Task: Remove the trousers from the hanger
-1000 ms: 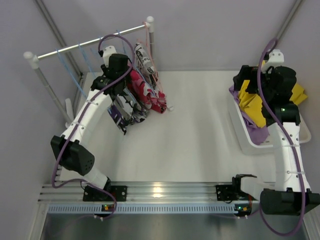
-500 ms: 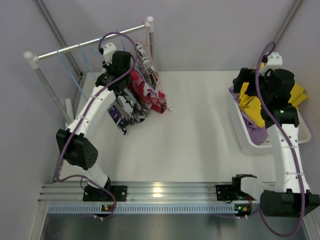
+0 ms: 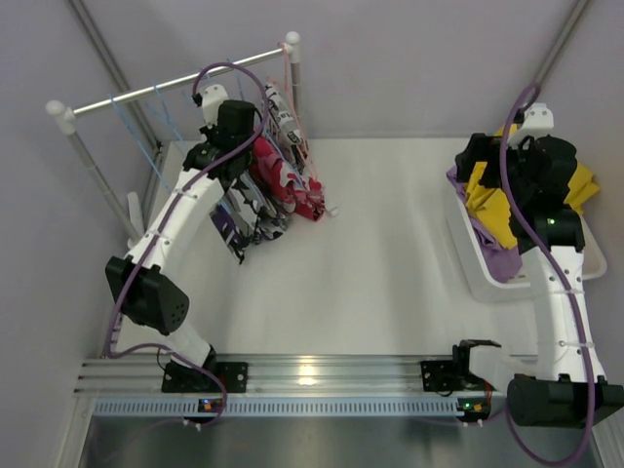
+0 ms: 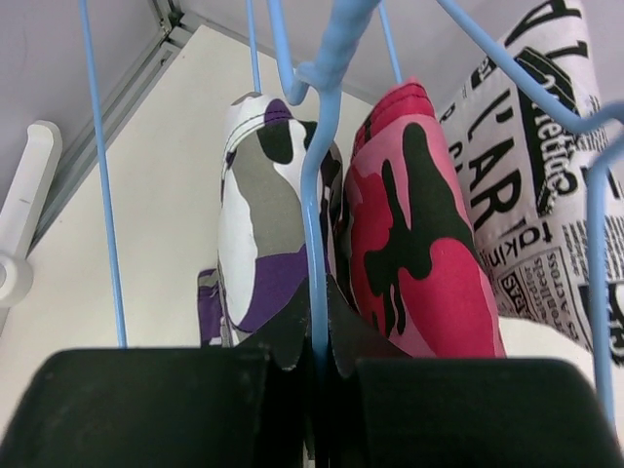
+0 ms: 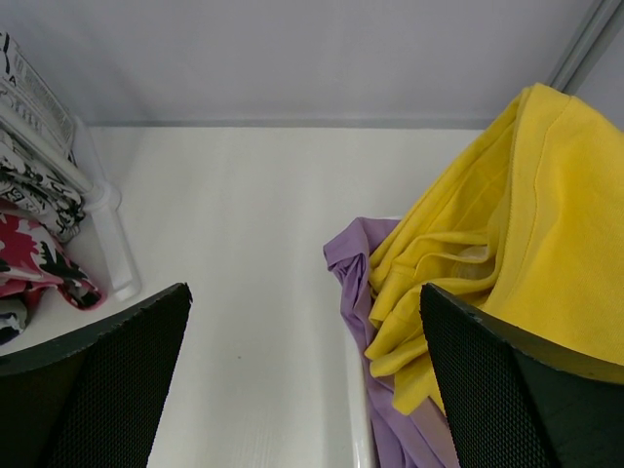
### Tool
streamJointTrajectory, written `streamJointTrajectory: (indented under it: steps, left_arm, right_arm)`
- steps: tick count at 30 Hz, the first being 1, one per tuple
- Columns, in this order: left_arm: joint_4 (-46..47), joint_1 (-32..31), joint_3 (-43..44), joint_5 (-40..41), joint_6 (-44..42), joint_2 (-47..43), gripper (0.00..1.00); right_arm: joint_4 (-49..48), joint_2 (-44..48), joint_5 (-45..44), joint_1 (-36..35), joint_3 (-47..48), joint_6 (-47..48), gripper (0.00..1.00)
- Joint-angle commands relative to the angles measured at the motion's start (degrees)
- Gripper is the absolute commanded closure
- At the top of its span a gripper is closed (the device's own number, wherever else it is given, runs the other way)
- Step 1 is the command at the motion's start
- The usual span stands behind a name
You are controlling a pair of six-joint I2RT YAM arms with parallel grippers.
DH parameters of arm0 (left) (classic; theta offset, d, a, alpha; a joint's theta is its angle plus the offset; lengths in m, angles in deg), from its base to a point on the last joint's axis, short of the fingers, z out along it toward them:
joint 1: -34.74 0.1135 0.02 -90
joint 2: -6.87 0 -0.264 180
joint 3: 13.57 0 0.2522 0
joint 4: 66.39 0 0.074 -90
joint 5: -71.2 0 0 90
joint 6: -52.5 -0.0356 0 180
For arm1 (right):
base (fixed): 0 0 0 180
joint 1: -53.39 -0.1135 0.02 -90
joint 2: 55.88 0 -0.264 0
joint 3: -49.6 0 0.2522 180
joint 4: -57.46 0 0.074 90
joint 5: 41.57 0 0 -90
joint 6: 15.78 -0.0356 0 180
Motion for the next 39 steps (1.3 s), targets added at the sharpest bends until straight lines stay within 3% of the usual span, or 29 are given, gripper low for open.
streamJointTrajectory:
  steps: [1,8,16,29,34,39]
  left_arm:
    - [1.4,-1.8,5.5,0.0,-2.1,-6.8,1.0]
    - [-6.8,-3.5,15.2,-2.3,-1.1,-9.0,1.0]
    - [-12.8,-3.5,13.1,-11.0,2.6,-14.4,1.0]
    - [-17.5,-4.5,-4.9,-28.1,4.6,-29.0,1.0]
    - [-17.3,-4.5,-8.0,-39.3,3.0,-33.7,1.0]
    - [-18.0,-4.5,-12.1,-57.4,0.9,-35.3,1.0]
  right_arm:
    - [-3.9,1.4,0.1,-0.9,0.3,-0.3,0.0]
    - [-4.3,1.3,0.9,-0.8,0.3,-1.4,0.0]
    - [-3.1,1.4,1.3,-0.9,1.4,-1.3,0.01]
    - [-0.6,3.0,0.8,-0.8,2.4,-1.1,0.01]
    - [0.9,4.1,0.5,-0.9,2.9,-2.0,0.01]
    - [1.8,5.8,-0.2,-0.9,2.6,-2.1,0.01]
